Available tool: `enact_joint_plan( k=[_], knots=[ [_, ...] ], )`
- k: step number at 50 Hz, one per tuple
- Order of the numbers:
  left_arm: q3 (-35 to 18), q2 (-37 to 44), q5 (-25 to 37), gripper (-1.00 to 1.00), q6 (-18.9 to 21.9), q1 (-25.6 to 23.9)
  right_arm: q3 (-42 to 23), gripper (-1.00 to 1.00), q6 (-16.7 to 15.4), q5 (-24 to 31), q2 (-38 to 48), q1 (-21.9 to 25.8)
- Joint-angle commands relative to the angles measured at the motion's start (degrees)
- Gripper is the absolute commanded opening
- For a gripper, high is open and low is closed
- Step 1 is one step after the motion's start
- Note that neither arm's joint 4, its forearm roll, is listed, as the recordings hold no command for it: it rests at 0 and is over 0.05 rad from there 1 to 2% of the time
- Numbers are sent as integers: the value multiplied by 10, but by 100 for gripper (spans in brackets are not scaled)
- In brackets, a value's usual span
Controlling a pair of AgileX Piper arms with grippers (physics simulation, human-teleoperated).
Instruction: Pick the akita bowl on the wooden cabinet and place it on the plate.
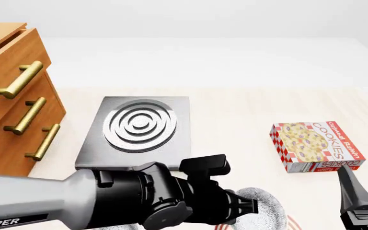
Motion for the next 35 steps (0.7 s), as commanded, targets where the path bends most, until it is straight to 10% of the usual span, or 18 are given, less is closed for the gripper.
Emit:
enact_joint_plan(
  k=[1, 35],
  knots=[
    [1, 5, -11, -100, -4, 1, 0, 100, 0, 0, 0, 0],
    [3, 24, -27, -100, -14, 6, 0, 100, 0, 0, 0, 0]
  ],
)
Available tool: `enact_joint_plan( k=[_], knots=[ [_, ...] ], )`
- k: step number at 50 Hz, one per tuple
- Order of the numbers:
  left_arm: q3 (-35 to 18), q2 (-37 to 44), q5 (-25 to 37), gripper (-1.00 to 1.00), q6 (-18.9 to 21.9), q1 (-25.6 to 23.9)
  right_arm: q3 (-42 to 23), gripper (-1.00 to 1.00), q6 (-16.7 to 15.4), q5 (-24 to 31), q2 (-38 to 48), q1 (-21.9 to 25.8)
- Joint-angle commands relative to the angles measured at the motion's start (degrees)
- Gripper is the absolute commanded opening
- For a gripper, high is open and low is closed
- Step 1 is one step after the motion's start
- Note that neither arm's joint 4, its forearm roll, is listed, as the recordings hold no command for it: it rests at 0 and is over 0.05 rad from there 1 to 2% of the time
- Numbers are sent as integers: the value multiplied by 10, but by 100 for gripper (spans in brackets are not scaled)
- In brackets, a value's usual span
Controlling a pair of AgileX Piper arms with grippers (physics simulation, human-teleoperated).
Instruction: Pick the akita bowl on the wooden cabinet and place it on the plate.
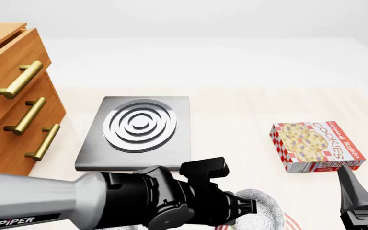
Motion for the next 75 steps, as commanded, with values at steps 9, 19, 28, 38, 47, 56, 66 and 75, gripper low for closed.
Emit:
enact_joint_plan(
  k=[9, 19, 28, 38, 47, 56, 66, 75],
  knots=[
    [-9, 13, -7, -100, 1, 5, 0, 100, 0, 0, 0, 0],
    [-10, 28, -16, -100, -2, 5, 0, 100, 0, 0, 0, 0],
    [-8, 40, -26, -100, -6, 3, 0, 100, 0, 0, 0, 0],
    [-6, 51, -35, -100, -11, 1, 0, 100, 0, 0, 0, 0],
    [-5, 63, -45, -100, -17, -3, 0, 100, 0, 0, 0, 0],
    [-3, 72, -53, -100, -21, -7, 0, 100, 0, 0, 0, 0],
    [-3, 75, -56, -100, -25, -11, 0, 100, 0, 0, 0, 0],
    [-4, 77, -56, -100, -25, -10, 0, 100, 0, 0, 0, 0]
  ],
)
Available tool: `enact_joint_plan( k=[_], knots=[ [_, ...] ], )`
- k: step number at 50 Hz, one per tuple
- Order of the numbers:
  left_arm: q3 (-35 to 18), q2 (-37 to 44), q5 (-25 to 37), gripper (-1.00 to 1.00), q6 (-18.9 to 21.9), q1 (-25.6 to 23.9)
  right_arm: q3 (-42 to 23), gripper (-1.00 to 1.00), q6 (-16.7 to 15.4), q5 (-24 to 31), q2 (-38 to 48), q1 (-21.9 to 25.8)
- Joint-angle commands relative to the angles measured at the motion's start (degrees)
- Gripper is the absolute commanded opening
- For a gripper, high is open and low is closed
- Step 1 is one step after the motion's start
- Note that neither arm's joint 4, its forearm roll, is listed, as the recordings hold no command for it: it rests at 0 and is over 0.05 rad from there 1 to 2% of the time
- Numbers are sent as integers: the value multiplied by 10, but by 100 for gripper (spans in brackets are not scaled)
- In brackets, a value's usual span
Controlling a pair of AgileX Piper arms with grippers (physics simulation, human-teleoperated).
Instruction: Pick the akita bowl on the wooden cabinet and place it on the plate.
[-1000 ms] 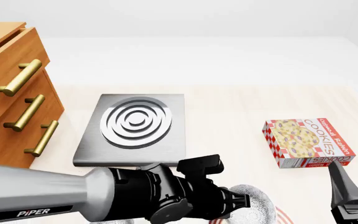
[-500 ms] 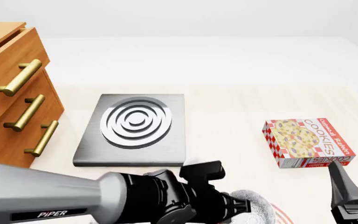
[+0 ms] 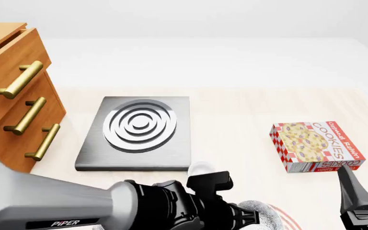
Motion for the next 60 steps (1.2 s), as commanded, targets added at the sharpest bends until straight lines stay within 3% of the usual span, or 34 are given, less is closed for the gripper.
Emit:
enact_joint_plan(
  k=[1, 13, 14, 17, 43, 54, 56, 60],
  knots=[
    [-2, 1, -4, -100, 2, -1, 0, 100, 0, 0, 0, 0],
    [-7, -7, 1, -100, 25, 30, 0, 100, 0, 0, 0, 0],
    [-9, -8, 3, 100, 30, 33, 0, 100, 0, 0, 0, 0],
    [-28, -14, 16, 100, 64, 37, 0, 100, 0, 0, 0, 0],
    [-31, -93, 58, 100, 100, 41, 0, 100, 0, 0, 0, 0],
    [-12, -208, 49, 100, 146, 68, 0, 100, 0, 0, 0, 0],
    [2, -247, 32, 100, 171, 83, 0, 100, 0, 0, 0, 0],
    [32, -295, -12, 100, 176, 83, 0, 100, 0, 0, 0, 0]
  ],
)
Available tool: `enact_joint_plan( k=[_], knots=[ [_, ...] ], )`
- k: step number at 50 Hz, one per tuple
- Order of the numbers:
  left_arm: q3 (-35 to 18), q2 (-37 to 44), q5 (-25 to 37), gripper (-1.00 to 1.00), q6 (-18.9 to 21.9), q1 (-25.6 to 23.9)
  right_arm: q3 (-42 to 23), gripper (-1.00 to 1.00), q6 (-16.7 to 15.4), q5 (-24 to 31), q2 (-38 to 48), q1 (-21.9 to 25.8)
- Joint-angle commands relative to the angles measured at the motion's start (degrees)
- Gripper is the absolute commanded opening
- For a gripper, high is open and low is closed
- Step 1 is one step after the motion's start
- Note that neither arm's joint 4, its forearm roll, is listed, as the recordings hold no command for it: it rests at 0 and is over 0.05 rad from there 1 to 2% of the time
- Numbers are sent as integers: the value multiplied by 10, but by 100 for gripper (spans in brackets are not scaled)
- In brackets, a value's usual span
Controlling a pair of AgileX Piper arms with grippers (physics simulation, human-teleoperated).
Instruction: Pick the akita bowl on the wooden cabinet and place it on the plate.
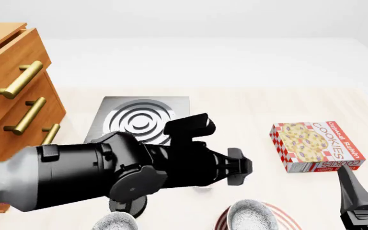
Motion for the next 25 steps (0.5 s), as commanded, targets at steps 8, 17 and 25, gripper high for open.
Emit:
enact_joint_plan(
  k=[8, 17, 25],
  knots=[
    [177, -298, -273, 100, 104, 16, 0, 100, 0, 0, 0, 0],
    [343, -420, -513, 100, 117, 15, 0, 100, 0, 0, 0, 0],
    [564, -482, -798, 100, 312, -75, 0, 100, 0, 0, 0, 0]
  ],
)
